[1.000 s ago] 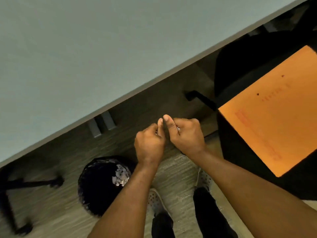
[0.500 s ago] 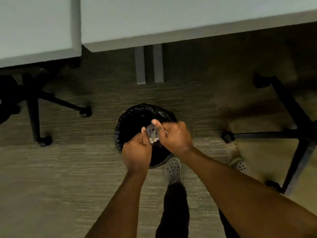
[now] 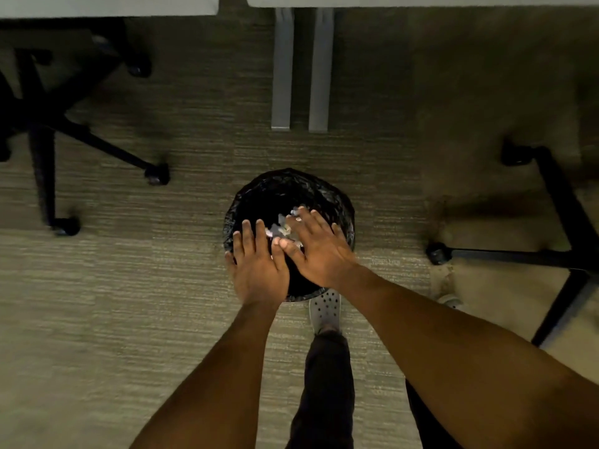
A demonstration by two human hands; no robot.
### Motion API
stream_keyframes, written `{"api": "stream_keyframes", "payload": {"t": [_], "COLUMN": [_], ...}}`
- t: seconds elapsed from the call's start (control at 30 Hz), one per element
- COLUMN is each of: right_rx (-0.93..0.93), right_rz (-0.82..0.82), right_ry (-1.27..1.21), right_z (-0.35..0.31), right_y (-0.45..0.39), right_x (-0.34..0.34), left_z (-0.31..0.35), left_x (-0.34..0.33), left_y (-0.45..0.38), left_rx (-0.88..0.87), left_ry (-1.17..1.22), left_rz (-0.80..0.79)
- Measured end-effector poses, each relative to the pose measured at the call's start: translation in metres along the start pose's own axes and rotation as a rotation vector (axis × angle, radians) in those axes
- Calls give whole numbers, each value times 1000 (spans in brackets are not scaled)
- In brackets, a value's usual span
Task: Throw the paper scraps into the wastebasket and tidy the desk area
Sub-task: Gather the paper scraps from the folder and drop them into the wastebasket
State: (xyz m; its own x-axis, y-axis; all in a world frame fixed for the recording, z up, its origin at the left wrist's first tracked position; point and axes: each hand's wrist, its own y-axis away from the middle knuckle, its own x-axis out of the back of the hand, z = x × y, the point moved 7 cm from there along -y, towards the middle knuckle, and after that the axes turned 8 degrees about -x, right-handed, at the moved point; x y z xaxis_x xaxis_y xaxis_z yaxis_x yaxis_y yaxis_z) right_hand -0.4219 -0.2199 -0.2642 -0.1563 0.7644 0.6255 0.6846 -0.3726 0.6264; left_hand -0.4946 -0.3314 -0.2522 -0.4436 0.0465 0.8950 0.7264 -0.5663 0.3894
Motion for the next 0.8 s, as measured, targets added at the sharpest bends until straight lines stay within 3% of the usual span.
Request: {"api": "stream_keyframes", "payload": {"t": [0.57, 0.8], "right_rx": [-20, -74], "right_rz": [155, 381], "right_ry": [-78, -271], "right_z": [5, 30], "right_y": [50, 118], "right_x": [45, 117], "left_z": [47, 124], "left_x": [26, 65], "left_y": [34, 57], "left_rx": [-210, -366], "left_ry": [-69, 92], "left_rz": [-78, -9]}}
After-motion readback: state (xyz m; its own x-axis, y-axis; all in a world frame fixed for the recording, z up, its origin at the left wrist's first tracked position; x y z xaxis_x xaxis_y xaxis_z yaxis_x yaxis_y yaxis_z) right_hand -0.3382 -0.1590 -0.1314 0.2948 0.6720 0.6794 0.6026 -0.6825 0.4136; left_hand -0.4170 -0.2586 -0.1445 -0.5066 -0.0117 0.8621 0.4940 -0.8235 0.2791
